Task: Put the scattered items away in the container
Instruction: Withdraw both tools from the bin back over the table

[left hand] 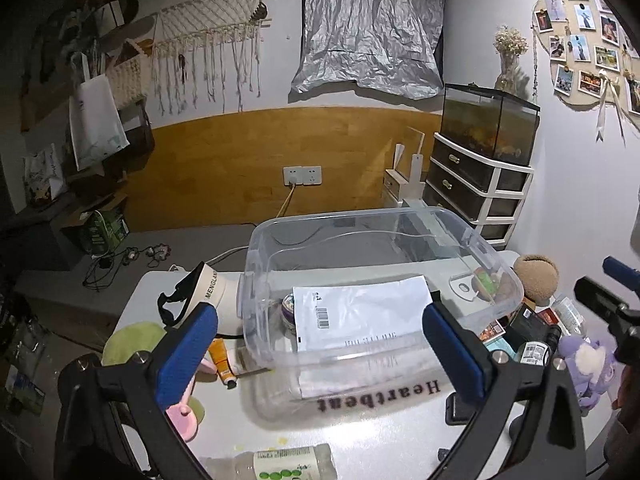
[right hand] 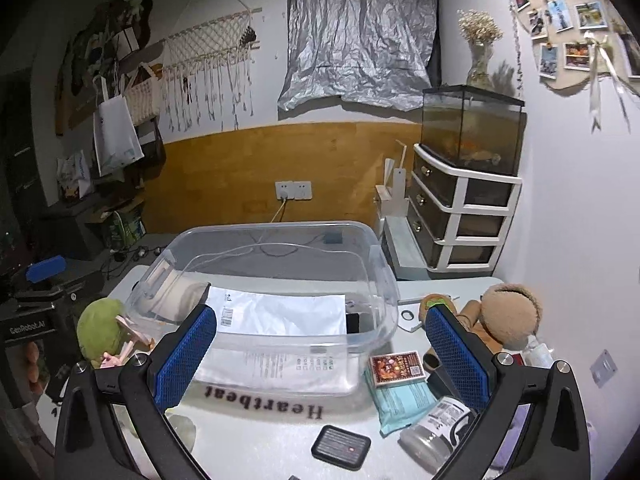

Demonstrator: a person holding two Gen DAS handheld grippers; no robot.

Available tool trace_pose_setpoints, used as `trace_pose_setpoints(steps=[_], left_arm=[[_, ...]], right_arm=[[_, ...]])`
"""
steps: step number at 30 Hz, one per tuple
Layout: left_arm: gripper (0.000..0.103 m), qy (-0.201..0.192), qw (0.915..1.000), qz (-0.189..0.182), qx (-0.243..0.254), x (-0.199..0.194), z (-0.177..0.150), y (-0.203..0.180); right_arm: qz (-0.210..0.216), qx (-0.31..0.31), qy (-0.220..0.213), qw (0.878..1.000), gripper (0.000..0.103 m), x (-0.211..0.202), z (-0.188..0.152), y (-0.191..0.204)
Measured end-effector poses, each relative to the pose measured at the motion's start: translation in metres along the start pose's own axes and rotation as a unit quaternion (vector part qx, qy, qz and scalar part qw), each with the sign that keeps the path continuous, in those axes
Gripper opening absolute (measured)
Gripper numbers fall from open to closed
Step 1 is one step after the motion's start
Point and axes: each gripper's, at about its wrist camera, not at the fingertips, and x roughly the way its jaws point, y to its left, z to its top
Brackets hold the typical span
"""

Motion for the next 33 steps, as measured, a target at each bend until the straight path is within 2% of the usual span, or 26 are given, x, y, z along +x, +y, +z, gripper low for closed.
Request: trace_pose_setpoints(steps=[6,16,21,33], left_arm=[[0.103,-0.002,1.0,0.002,-0.006,-0.015,-0.018,-0.002],[0.103,-0.006,0.9997,0.019,-0.017,-0.035,-0.039,0.001],[0.103,0.001,0.9996,0.018,-0.019,-0.04,-0.047,0.0],[0.103,0.025,0.9986,0.016,-0.045,-0.043,-0.073,0.007]], right_arm=[[-0.022,-0.01,-0.006,1.0,0.103,-0.019,-0.014,0.004],[-0.001,-0.043,0.003,0.999,0.103,-0.037,-0.038,0.021],[0.012,-0.036,0.006,0.999,0.103,-0.041,-0.047,0.024],[0.006,-0.063,0.015,0.998,0.103,-0.045,-0.073,0.037]])
